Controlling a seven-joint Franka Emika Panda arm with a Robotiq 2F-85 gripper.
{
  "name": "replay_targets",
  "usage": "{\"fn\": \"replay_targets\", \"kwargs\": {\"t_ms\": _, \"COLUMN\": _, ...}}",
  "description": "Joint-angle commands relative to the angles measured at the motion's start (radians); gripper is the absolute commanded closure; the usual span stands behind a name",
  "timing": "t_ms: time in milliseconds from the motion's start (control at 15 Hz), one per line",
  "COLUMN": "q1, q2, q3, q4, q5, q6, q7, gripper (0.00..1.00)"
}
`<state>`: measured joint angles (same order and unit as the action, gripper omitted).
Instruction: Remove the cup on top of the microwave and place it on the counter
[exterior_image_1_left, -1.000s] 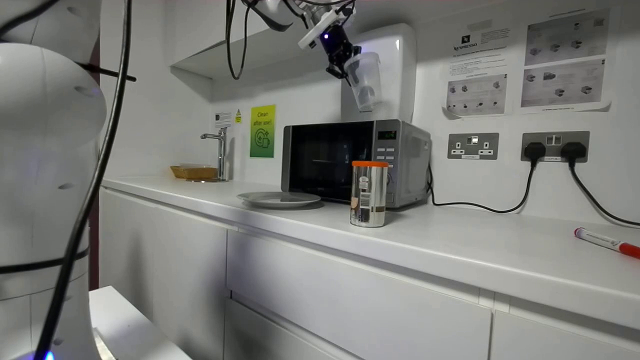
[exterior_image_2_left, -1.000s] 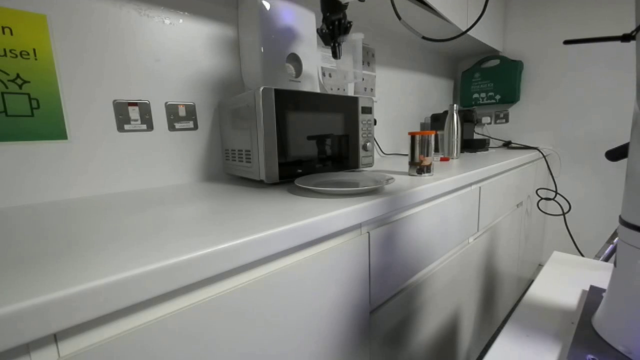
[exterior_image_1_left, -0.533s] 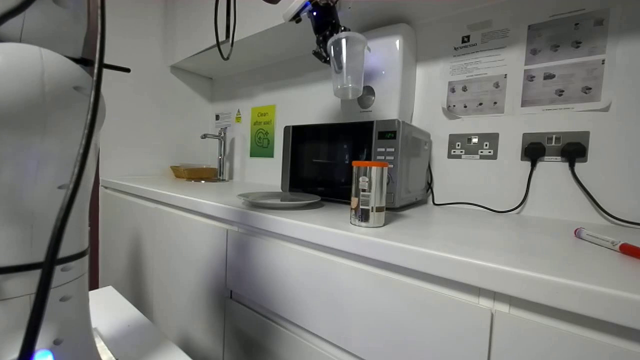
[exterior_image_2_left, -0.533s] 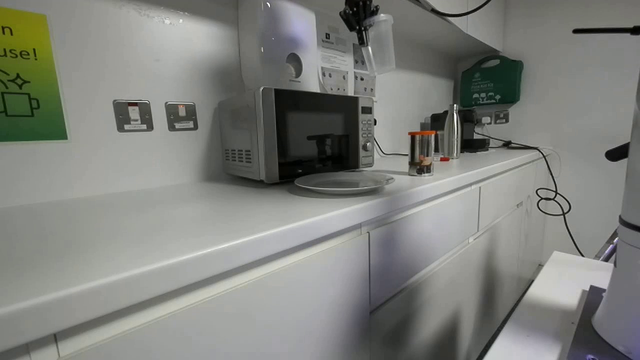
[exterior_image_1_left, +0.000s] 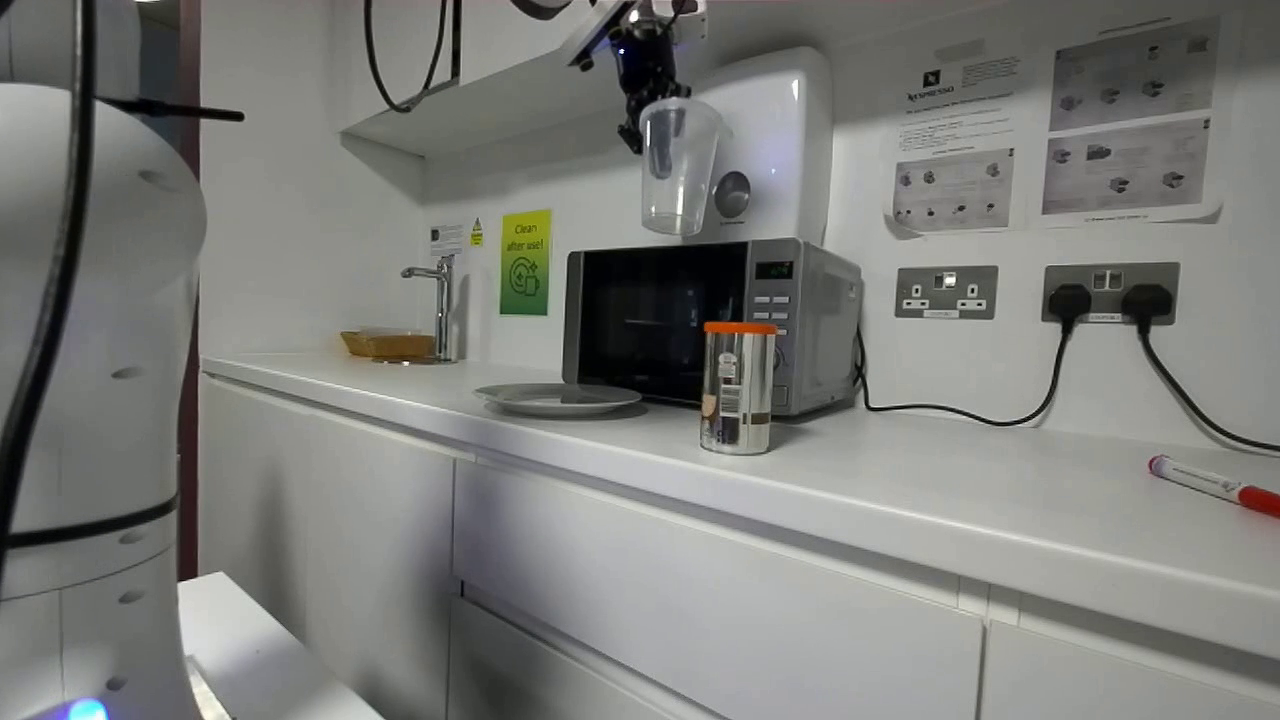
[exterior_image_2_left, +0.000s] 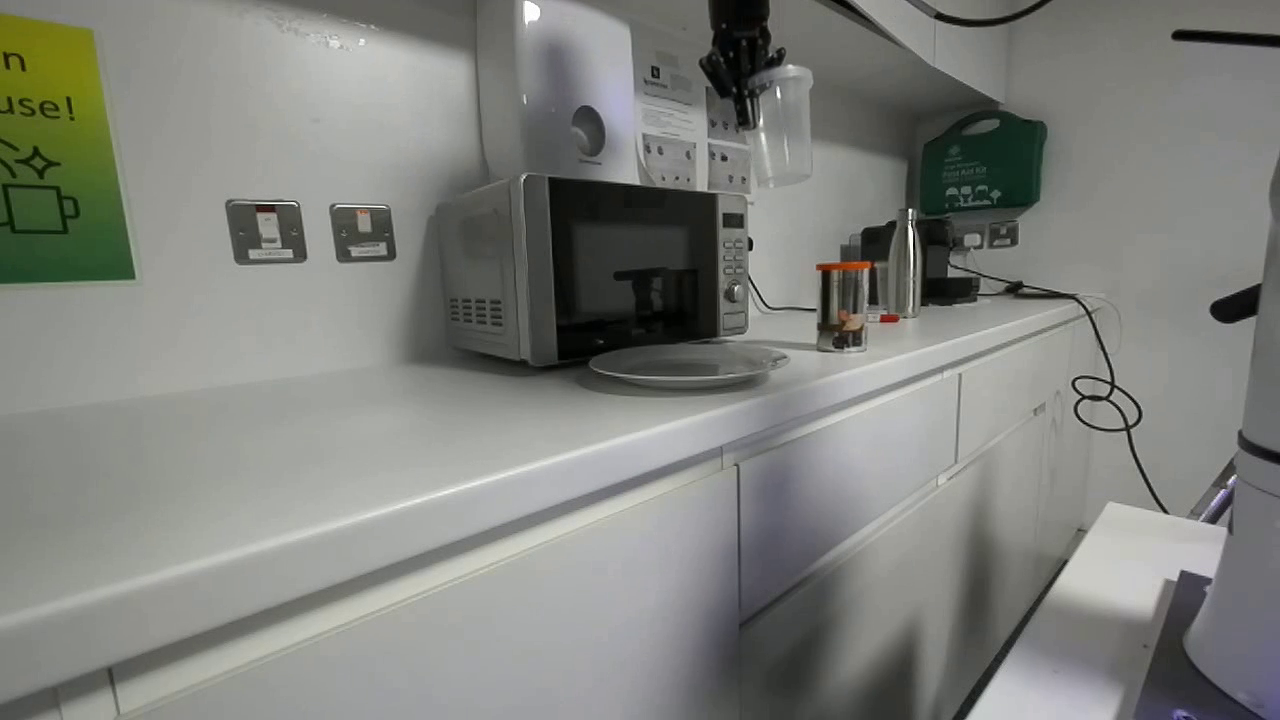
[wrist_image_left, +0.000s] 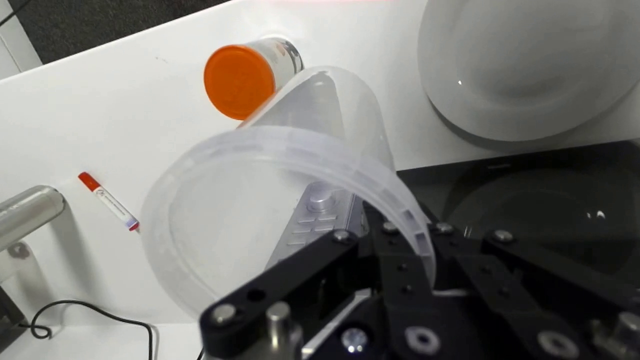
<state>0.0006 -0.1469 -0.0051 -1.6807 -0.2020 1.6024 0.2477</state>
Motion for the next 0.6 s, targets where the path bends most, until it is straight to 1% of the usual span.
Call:
{"fn": "replay_targets", "kwargs": {"t_ms": 0, "q1": -0.011, "q2": -0.082, "q3": 0.004, "q4": -0.201, "q5": 0.028, "q6": 0.157, "q7": 0.06, "gripper": 0.99}}
{"fn": "replay_targets", "kwargs": {"t_ms": 200, "q1": -0.011, "q2": -0.108, "q3": 0.009, "q4": -0.324, "q5": 0.034, "q6": 0.247, "q7": 0.086, "gripper": 0.99}}
{"fn": "replay_targets", "kwargs": {"t_ms": 533, "q1": -0.013, "q2": -0.138, "q3": 0.018, "q4": -0.479, "q5": 0.033, "q6": 0.336, "q7": 0.1, "gripper": 0.99}}
